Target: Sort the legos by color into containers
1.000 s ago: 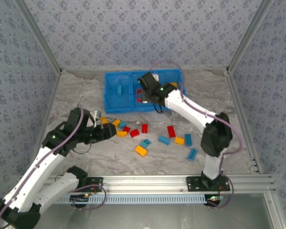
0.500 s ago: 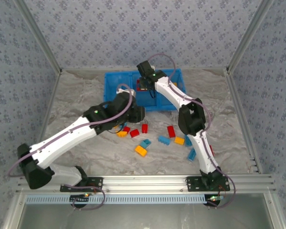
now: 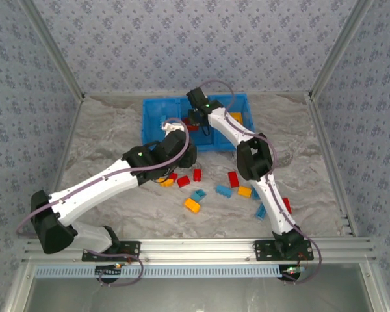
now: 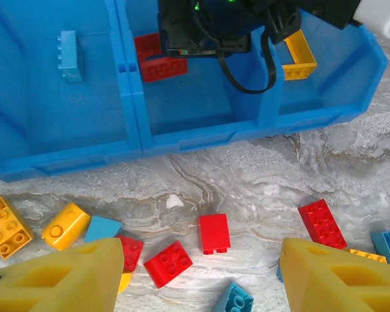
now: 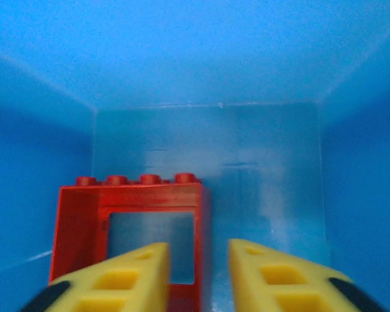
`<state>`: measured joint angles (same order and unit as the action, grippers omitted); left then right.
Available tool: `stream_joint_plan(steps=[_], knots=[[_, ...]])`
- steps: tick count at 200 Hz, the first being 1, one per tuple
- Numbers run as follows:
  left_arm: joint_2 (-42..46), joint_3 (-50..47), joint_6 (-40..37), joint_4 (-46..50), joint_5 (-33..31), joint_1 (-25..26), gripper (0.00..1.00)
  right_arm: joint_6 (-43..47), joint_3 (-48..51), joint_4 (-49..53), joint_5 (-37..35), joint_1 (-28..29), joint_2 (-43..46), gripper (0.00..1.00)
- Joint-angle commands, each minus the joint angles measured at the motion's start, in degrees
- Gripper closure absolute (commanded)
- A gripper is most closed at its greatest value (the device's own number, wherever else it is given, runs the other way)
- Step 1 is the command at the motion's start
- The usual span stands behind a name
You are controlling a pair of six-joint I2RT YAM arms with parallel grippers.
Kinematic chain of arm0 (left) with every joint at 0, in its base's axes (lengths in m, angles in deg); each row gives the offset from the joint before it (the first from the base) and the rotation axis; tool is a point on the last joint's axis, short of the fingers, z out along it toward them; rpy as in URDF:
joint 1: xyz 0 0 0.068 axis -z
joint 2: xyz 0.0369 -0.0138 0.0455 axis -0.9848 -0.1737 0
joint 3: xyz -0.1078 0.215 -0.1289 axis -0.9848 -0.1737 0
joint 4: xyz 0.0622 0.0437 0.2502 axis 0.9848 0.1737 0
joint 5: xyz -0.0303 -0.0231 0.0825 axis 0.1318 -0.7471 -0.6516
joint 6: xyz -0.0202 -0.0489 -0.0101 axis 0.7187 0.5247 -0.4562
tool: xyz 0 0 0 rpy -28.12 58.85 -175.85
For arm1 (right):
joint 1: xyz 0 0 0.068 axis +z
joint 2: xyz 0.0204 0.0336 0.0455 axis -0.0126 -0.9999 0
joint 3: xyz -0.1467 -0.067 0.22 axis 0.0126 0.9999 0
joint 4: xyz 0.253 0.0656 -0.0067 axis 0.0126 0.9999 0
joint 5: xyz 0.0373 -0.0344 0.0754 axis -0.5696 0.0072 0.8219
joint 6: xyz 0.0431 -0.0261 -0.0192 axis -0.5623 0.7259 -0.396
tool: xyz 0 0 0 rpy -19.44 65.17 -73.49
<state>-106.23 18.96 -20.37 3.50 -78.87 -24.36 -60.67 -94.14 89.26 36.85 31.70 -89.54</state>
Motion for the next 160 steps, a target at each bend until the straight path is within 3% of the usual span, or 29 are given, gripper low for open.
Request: stream_joint_plan(steps=[1,46,89,127,160], knots=[[3.36,-1.57,0.75,2.74,-2.66,0.41,0.35,0.01,-0.61,0.54,0.04,-0.04,3.75,0.6],[8.97,-5.49,4.08,7.83,-4.56,-1.58,0.35,2.53,8.06,-4.5,-1.98,1.39,18.65,0.6],[13.7,-8.43,5.41,9.98,0.06,-9.15,0.37,6.03,24.3,-13.46,-5.6,5.09,38.4,0.61],[15.42,-10.5,5.71,10.77,3.77,-12.67,0.38,8.93,42.0,-19.19,-7.85,10.39,55.76,0.59],[12.17,-11.86,3.31,9.12,10.57,-16.13,0.39,11.45,54.29,-18.65,-5.9,16.83,66.52,0.49]])
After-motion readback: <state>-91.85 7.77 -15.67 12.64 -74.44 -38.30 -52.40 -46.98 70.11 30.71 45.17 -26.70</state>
